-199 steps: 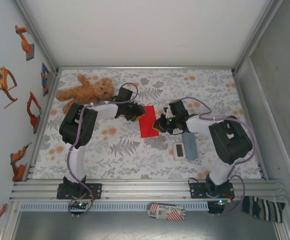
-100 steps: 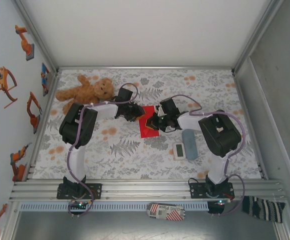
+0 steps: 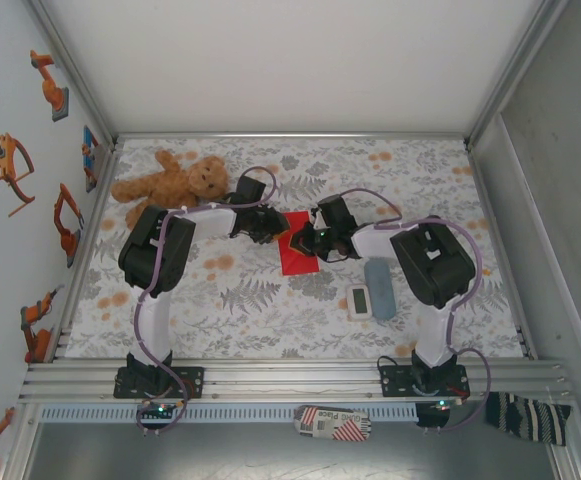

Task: Fold a paper plane with a square sheet of paper (pick it up from the middle)
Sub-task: Fold the triangle a second time at the center of the table.

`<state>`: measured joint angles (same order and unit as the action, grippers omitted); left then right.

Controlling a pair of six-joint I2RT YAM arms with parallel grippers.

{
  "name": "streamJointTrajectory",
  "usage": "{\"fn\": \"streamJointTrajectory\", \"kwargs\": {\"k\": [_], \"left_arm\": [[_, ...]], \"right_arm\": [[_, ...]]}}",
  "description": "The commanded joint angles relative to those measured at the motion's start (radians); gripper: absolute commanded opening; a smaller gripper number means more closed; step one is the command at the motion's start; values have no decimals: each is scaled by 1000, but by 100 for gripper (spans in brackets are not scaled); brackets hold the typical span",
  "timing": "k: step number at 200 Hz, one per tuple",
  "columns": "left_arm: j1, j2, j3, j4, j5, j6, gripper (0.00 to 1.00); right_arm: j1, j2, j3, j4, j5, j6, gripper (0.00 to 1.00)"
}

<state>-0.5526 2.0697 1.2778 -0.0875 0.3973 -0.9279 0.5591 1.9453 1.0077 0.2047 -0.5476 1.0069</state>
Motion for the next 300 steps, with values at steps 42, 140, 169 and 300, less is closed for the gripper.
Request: {"fn": "streamJointTrajectory", "kwargs": {"k": [42,140,169,300], "left_arm": [[8,32,-37,-95,-48,11,25],[9,32,-35,-99,-44,15,23],[8,31,-38,-99,-46,12,21],[8,33,-35,-102,-46,12,21]], "right_arm": [[5,27,19,33,26,18,0],[7,37,31,0,-17,-45,0],[7,41,31,10,-29,-41,0],[7,51,39,16,-17,-31,0]]}}
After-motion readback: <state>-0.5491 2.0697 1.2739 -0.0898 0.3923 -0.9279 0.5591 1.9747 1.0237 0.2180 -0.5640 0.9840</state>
